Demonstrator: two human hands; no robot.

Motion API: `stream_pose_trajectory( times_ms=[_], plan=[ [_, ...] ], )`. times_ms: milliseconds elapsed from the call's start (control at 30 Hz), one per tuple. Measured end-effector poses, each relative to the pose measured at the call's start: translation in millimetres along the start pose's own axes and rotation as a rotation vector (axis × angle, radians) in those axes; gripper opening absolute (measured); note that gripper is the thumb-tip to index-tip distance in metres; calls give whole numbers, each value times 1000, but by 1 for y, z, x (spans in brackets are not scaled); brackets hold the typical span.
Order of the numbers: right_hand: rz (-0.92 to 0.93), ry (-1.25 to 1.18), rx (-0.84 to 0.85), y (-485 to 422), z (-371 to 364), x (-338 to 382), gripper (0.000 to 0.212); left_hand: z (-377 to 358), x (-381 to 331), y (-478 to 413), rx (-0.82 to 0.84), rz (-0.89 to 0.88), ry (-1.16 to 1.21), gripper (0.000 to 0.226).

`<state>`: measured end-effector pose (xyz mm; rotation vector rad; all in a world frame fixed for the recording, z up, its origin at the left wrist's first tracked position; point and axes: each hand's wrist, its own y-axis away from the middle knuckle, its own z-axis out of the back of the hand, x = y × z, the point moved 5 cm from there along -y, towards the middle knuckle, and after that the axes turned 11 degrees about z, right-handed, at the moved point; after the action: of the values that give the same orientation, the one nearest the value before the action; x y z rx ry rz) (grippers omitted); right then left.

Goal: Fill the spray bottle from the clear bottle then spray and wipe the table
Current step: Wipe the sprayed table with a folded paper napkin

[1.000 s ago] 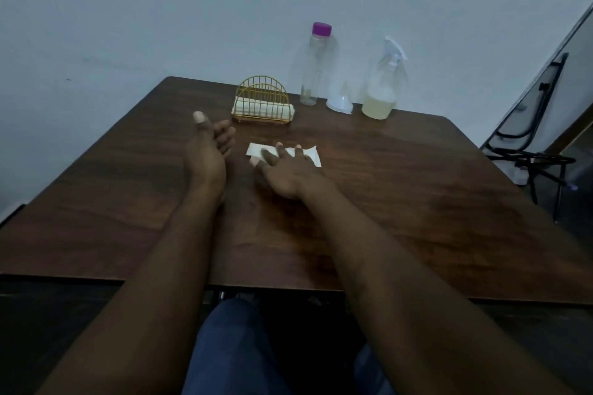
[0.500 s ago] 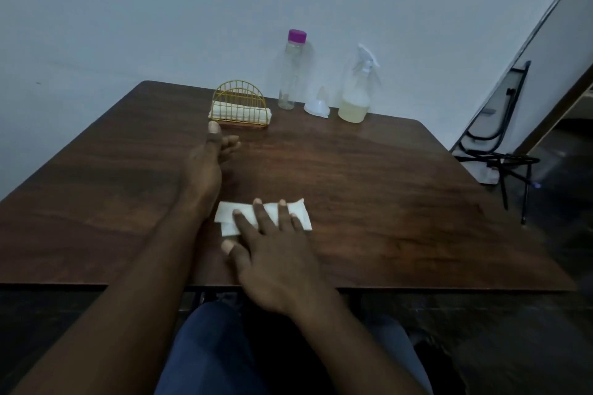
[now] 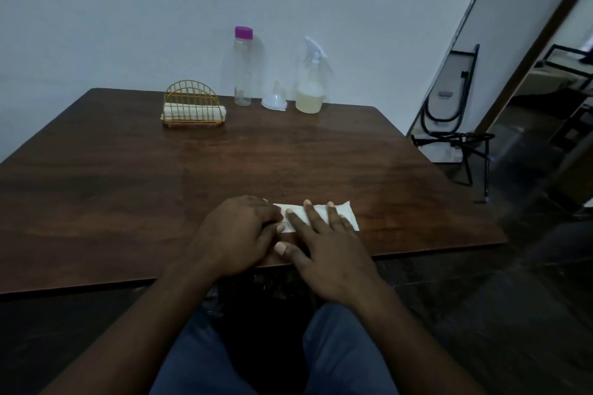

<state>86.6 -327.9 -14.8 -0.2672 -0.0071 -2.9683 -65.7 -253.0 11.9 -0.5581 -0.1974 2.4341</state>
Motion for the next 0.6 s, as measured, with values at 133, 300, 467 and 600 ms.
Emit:
stream_pose_trajectory(
  times_ms=[133, 300, 467, 600],
  plan=[
    [6, -128, -124, 14, 16, -21, 88, -1, -26, -1, -28, -100, -94, 44],
    [87, -9, -80, 29, 19, -45, 93, -11, -44, 1, 40, -164, -123, 62],
    [150, 46, -99, 58, 9, -64, 100, -23, -58, 22, 52, -232, -228, 84],
    [199, 126, -310, 88, 8, -76, 82, -33, -77, 32, -100, -356, -295, 63]
  ],
)
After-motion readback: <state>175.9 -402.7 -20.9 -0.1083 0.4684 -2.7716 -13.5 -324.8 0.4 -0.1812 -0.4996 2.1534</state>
